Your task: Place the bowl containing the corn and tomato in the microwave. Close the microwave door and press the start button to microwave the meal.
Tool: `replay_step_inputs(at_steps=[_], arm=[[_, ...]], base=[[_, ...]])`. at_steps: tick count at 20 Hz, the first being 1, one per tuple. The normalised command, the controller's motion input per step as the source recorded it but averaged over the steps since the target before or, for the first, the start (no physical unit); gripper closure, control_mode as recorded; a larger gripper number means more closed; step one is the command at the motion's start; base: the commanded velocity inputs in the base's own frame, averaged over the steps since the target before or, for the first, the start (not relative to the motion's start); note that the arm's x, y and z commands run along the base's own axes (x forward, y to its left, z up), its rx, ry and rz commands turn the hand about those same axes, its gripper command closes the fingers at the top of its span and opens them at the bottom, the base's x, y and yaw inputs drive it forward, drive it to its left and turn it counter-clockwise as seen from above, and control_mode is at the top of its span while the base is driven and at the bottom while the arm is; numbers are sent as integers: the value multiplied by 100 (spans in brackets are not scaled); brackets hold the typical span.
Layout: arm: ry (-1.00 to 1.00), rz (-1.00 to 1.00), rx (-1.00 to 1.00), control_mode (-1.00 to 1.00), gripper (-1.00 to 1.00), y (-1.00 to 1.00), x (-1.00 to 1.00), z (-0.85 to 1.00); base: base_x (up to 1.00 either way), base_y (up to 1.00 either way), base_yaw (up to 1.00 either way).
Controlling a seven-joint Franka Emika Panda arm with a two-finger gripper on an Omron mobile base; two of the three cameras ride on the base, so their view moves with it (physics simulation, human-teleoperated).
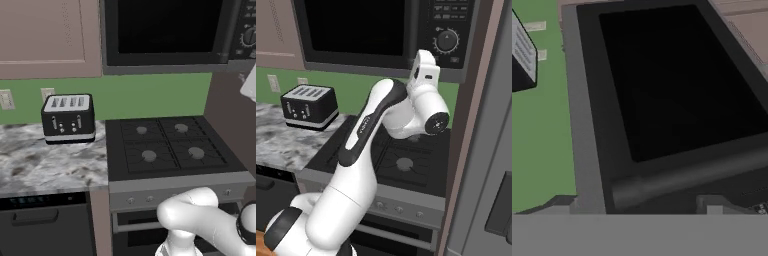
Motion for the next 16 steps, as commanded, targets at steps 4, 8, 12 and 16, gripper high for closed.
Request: replay_step_inputs(at_steps=[4, 8, 12, 16], arm=[[14, -6, 0, -100, 100, -8, 0, 21], [12, -6, 0, -100, 100, -16, 0, 22], [6, -3, 0, -100, 100, -15, 3, 19], [2, -1, 0, -100, 100, -16, 12, 2]], base=[[0, 0, 0], [0, 0, 0], [0, 0, 0], [0, 0, 0]])
